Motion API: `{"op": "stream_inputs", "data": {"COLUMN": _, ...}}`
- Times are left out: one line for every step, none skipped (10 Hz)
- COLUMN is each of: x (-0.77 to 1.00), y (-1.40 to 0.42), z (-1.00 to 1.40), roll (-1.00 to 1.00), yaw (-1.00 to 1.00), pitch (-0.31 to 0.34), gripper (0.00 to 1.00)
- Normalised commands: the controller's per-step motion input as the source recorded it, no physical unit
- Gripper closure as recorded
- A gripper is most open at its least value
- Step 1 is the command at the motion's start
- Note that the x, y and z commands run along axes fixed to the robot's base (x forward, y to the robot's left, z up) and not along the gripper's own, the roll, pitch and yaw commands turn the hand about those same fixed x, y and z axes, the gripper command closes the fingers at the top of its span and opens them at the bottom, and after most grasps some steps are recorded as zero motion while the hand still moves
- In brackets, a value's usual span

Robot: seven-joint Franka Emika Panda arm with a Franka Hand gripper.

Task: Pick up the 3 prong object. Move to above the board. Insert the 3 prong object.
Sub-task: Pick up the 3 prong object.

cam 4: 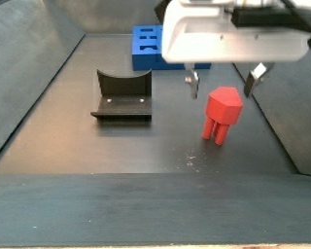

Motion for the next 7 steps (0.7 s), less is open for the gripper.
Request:
{"op": "stream_inputs", "data": {"x": -0.17, "y": 0.17, "z": -0.51, "roll": 0.0, "yaw": 0.0, "pitch": -0.391, "gripper": 0.0}}
{"op": "stream_inputs", "data": {"x": -0.16, "y": 0.14, "z": -0.21, "roll": 0.0, "yaw": 0.0, "pitch": -0.209, "gripper": 0.0}}
{"op": "stream_inputs", "data": {"x": 0.0, "y": 0.0, "z": 0.0, "roll": 0.0, "yaw": 0.0, "pitch": 0.0, "gripper": 1.0}}
{"op": "stream_inputs", "data": {"x": 0.0, "y": 0.0, "z": 0.0, "roll": 0.0, "yaw": 0.0, "pitch": 0.0, "gripper": 1.0}}
{"op": "stream_inputs", "data": {"x": 0.0, "y": 0.0, "z": 0.0, "roll": 0.0, "yaw": 0.0, "pitch": 0.0, "gripper": 1.0}}
{"op": "stream_inputs", "data": {"x": 0.0, "y": 0.0, "z": 0.0, "roll": 0.0, "yaw": 0.0, "pitch": 0.0, "gripper": 1.0}}
{"op": "stream_inputs", "data": {"x": 0.0, "y": 0.0, "z": 0.0, "roll": 0.0, "yaw": 0.0, "pitch": 0.0, "gripper": 1.0}}
